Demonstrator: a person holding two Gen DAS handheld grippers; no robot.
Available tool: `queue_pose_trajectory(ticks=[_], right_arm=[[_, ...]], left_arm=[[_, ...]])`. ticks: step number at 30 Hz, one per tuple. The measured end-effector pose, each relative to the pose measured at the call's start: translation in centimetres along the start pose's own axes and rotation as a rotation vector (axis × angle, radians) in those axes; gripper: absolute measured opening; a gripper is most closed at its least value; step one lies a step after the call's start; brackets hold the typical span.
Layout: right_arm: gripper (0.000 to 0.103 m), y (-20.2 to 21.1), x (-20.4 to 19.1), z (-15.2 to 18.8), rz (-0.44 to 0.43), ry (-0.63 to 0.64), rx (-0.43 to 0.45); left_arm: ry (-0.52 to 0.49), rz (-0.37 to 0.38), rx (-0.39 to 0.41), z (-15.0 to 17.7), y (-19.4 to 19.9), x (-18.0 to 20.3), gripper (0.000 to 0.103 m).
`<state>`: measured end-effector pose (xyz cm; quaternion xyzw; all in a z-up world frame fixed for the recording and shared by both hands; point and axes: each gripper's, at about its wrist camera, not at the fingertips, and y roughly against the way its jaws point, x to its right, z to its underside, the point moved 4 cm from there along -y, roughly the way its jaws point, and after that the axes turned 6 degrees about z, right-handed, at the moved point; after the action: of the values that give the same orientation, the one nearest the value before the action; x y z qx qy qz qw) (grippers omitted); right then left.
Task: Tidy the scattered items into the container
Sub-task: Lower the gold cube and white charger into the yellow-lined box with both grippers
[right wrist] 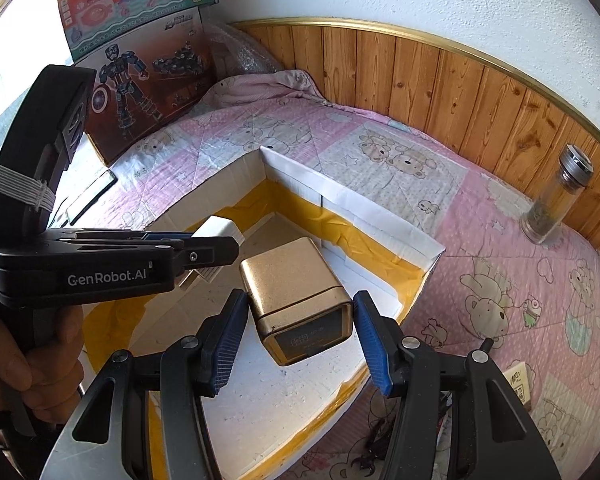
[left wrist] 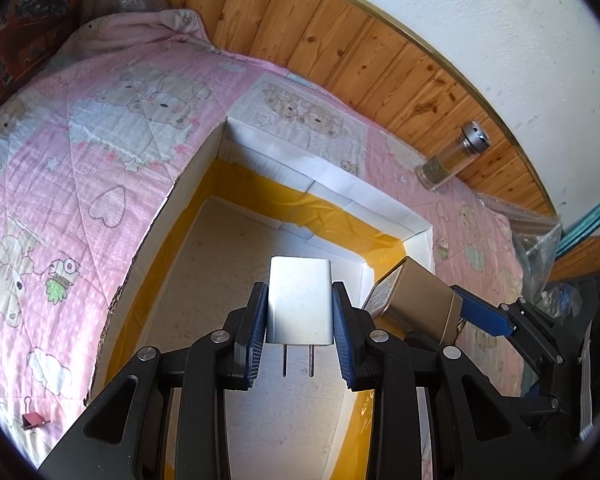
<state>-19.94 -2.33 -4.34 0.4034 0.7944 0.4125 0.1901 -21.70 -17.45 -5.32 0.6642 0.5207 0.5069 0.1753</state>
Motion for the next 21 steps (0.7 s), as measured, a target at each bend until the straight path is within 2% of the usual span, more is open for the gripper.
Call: queue_pose_trajectory(ticks=[10, 21], right_arm=[[0.055, -2.1, -0.2, -0.7, 0.015, 0.062, -0.029], [0.055, -4.9, -0.8, -0.5, 0.064, 0.192, -0.093]], left_arm=[[-0.015, -0.049, -0.039, -0.8, -2.0, -0.6, 0.032], [-0.001, -0.083, -0.097, -1.1, -4.5, -1.7, 0.032]])
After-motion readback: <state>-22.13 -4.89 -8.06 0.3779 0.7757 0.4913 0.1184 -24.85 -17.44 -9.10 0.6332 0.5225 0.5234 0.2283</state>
